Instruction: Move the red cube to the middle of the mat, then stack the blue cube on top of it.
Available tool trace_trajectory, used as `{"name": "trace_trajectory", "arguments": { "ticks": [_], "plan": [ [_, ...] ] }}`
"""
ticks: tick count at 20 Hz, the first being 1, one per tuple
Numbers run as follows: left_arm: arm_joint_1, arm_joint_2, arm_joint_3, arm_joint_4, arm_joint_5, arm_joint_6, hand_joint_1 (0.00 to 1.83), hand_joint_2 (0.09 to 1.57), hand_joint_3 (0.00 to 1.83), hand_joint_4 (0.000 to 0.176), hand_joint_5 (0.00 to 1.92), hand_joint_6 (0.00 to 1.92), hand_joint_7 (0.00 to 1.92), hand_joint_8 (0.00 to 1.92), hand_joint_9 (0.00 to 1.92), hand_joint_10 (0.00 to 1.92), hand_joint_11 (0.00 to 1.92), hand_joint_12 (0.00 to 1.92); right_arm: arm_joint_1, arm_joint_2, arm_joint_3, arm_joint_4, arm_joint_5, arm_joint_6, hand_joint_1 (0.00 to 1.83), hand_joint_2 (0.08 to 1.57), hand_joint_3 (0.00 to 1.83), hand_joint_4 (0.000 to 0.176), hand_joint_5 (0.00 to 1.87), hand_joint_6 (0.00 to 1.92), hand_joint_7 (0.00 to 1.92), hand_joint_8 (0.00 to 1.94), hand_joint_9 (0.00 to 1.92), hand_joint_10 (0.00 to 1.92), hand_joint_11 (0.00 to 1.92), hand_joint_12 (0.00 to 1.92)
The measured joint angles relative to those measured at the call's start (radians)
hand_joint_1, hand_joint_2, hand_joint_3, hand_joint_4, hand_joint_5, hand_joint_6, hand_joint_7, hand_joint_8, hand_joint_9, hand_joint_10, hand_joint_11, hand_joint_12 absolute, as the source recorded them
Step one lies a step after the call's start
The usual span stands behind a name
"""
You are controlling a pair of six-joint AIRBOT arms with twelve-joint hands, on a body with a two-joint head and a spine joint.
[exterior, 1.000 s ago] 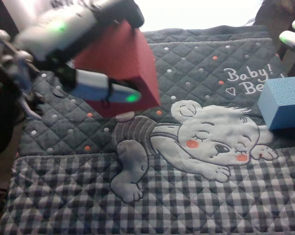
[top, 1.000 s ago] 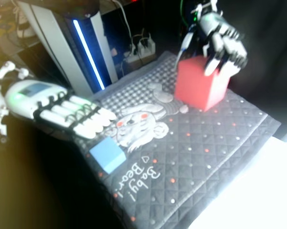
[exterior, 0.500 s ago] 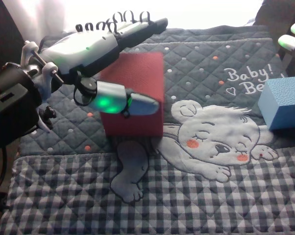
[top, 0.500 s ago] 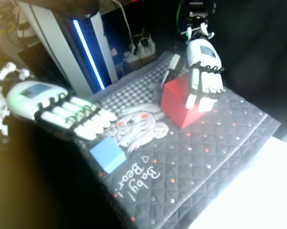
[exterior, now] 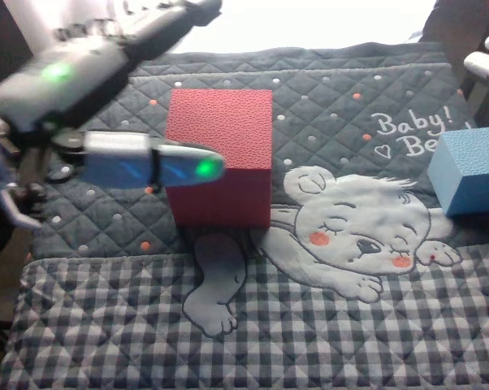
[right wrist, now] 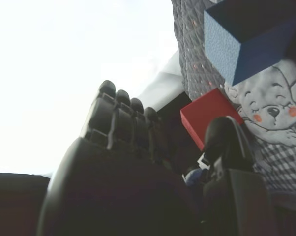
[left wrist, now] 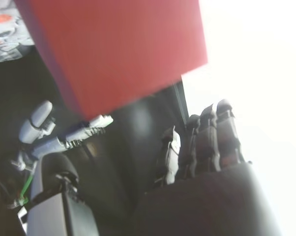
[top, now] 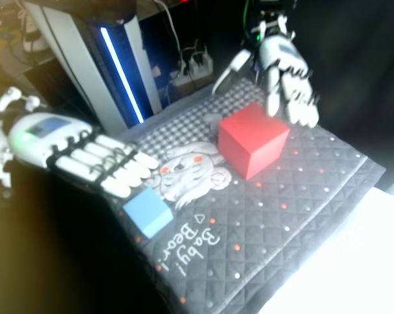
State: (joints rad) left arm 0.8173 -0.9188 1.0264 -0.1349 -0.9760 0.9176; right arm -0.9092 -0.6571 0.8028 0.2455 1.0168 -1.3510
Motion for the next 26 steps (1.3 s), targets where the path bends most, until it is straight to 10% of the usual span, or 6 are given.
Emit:
{"name": "trace_trajectory", "arguments": {
  "ticks": [5, 13, 15, 20, 24, 26],
  "plan": [
    [0.166, 0.086, -0.097, -0.098, -0.182, 0.035, 0.49, 0.84, 0.00, 0.169, 0.00, 0.00, 0.00, 0.00, 0.00, 0.00, 0.00, 0.00, 0.076, -0.092, 0.083, 0.026, -0.089, 0.047, 0.90, 1.16, 0.03, 0.000, 0.00, 0.00, 0.00, 0.00, 0.05, 0.02, 0.00, 0.52],
    [0.321, 0.122, -0.143, -0.237, -0.408, 0.036, 0.58, 0.89, 0.01, 0.095, 0.00, 0.00, 0.00, 0.00, 0.00, 0.00, 0.00, 0.00, 0.087, -0.198, 0.197, 0.057, -0.224, 0.203, 1.07, 1.17, 0.00, 0.000, 0.00, 0.00, 0.00, 0.00, 0.08, 0.10, 0.00, 1.64],
    [0.332, 0.122, -0.150, -0.250, -0.420, 0.036, 0.58, 0.89, 0.01, 0.084, 0.00, 0.00, 0.00, 0.00, 0.00, 0.00, 0.00, 0.00, 0.089, -0.214, 0.212, 0.068, -0.245, 0.204, 1.09, 1.17, 0.00, 0.000, 0.03, 0.01, 0.15, 0.01, 0.01, 0.68, 0.00, 1.71],
    [0.348, 0.125, -0.150, -0.261, -0.446, 0.036, 0.58, 0.89, 0.01, 0.095, 0.00, 0.00, 0.00, 0.00, 0.00, 0.00, 0.00, 0.00, 0.103, -0.217, 0.213, 0.059, -0.271, 0.204, 1.23, 1.34, 0.02, 0.000, 0.45, 1.71, 0.53, 1.51, 0.53, 1.68, 0.36, 1.92],
    [0.350, 0.125, -0.151, -0.272, -0.455, 0.035, 0.59, 0.91, 0.01, 0.096, 0.00, 0.00, 0.00, 0.00, 0.00, 0.00, 0.00, 0.00, 0.163, -0.209, 0.206, -0.006, -0.284, 0.205, 1.29, 1.29, 0.03, 0.000, 0.61, 1.58, 0.62, 1.56, 0.61, 1.72, 0.74, 1.92],
    [0.355, 0.125, -0.151, -0.276, -0.460, 0.036, 0.60, 0.90, 0.00, 0.103, 0.00, 0.00, 0.00, 0.00, 0.00, 0.00, 0.00, 0.00, 0.208, -0.196, 0.195, -0.054, -0.290, 0.205, 1.33, 0.88, 0.82, 0.000, 0.68, 1.63, 0.72, 1.67, 0.74, 1.80, 0.85, 1.92]
  ]
}}
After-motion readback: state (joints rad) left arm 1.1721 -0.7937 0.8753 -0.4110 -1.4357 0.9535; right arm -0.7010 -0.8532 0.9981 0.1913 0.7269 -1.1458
